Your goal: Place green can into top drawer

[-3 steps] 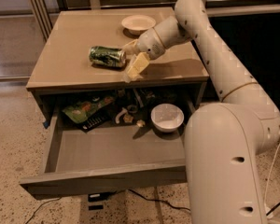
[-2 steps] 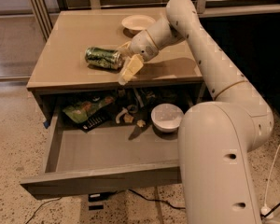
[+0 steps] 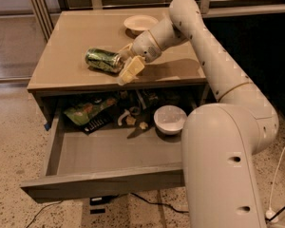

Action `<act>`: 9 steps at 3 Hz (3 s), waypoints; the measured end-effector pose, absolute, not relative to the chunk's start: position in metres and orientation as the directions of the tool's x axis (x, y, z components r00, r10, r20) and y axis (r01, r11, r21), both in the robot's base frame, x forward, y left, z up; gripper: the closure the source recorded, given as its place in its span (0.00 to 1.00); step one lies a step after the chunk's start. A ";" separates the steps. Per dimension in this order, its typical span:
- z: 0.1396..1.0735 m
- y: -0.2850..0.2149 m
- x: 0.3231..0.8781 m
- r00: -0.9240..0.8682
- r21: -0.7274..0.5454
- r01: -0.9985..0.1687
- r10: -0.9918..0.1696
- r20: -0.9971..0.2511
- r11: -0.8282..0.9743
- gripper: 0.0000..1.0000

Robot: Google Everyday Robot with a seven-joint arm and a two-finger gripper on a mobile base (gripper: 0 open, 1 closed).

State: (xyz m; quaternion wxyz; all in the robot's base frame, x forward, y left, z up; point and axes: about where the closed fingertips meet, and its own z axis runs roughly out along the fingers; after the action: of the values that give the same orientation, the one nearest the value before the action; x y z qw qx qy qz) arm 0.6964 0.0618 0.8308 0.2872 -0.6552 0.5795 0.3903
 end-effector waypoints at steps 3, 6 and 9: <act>0.831 0.062 0.696 0.024 0.076 -0.984 -0.535 -0.844 -0.163 0.37; 0.831 0.062 0.697 0.024 0.076 -0.984 -0.535 -0.845 -0.164 0.00; 0.830 0.090 0.703 0.074 0.017 -0.992 -0.667 -0.741 -0.129 0.00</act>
Offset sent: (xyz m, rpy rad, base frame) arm 0.0000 0.0000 0.0000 0.0000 0.0000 0.0000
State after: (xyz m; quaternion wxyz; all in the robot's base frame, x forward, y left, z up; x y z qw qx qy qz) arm 0.7030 0.0900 0.8299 0.2619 -0.6844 0.6058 0.3099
